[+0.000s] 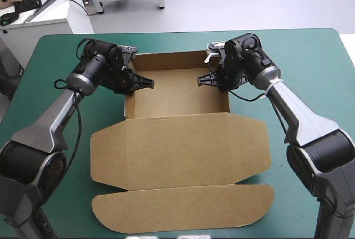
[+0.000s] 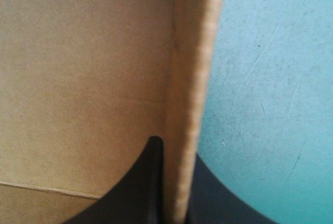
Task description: Fold the box
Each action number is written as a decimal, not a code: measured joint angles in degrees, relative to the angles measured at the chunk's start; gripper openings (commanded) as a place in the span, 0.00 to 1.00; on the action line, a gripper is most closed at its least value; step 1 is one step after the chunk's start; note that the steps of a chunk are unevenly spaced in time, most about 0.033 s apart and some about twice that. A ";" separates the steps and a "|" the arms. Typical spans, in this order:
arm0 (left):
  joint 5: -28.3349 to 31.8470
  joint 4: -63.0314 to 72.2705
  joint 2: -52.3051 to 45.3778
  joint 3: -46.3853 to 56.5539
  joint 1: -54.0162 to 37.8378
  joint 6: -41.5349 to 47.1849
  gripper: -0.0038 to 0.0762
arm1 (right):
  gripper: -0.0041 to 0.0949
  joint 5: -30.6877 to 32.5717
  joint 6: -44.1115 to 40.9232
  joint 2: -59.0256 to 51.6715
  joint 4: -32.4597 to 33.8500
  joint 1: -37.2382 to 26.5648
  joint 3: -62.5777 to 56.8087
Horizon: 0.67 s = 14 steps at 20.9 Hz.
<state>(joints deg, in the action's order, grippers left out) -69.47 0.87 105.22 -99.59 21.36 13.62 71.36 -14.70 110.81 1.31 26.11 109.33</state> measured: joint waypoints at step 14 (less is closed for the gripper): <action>-0.28 -0.53 6.72 -0.44 0.00 -2.81 0.19 | 0.42 -0.07 0.25 7.13 -0.52 -0.29 -0.08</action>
<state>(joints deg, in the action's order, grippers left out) -69.75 0.34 111.95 -100.03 21.36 10.81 71.29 -14.44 117.94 0.78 25.83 109.24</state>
